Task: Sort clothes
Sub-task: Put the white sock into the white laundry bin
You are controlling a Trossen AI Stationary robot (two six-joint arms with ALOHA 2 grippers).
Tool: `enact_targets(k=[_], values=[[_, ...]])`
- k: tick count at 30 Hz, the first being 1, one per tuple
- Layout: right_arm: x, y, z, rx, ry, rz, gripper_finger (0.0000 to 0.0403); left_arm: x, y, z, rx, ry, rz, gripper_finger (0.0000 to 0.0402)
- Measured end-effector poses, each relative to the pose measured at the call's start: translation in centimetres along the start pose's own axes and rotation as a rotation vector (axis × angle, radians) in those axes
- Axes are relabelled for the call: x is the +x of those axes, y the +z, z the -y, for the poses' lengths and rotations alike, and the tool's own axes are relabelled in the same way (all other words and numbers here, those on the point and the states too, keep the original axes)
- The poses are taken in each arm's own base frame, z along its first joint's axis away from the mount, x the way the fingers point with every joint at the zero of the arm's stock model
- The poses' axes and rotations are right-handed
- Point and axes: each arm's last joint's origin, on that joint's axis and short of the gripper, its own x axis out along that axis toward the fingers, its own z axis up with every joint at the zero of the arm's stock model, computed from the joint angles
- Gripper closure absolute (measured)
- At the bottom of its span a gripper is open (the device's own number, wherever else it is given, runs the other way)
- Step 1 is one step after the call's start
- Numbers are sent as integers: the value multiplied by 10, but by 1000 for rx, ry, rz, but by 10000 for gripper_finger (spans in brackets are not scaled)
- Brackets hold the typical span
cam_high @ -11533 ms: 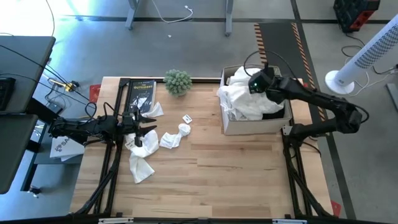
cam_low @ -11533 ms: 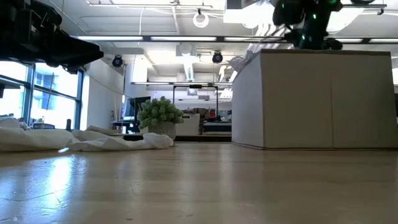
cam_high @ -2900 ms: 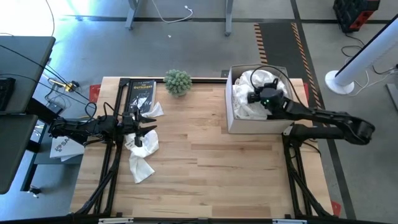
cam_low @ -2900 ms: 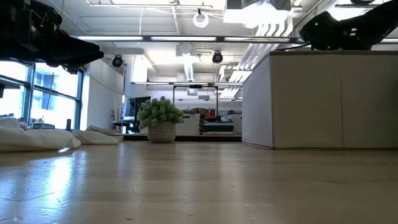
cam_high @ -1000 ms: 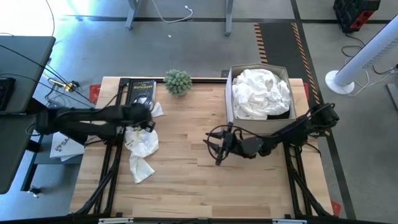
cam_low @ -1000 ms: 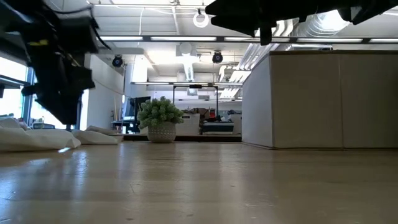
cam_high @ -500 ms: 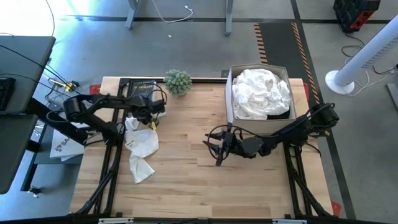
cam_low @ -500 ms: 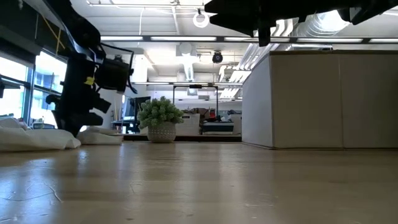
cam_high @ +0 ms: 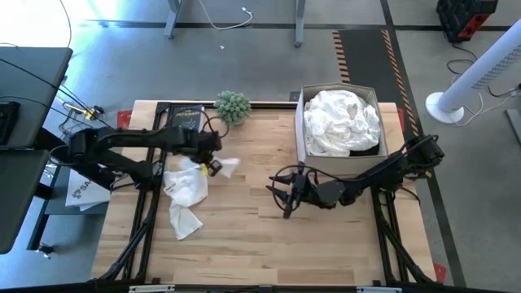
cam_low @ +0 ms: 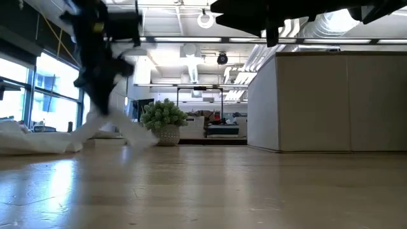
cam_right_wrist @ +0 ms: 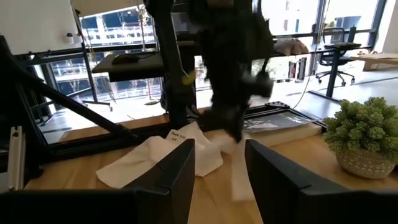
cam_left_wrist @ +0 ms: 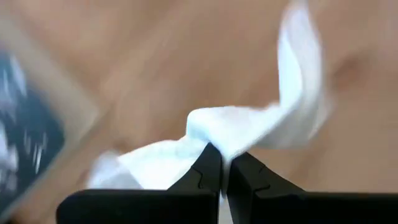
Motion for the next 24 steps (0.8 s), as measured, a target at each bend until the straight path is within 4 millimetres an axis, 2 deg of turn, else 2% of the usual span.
enact_targets(k=[8,11,14,16,19,24], values=[[-28,3,-26,-49,-55,9,264,-103,71,48,195,-97,450,400],[-37,2,-35,-63,-82,4,264,-131,103,62,279,-125,625,401],[-43,-1,-39,-51,-104,-11,264,-150,136,71,316,-130,783,401],[-46,-2,-41,-39,-111,-16,264,-154,156,76,349,-132,866,401],[-46,-4,-41,-38,-119,-23,264,-144,183,85,378,-143,944,401],[-46,-3,-41,-30,-131,-20,264,-103,222,100,444,-229,1048,401]])
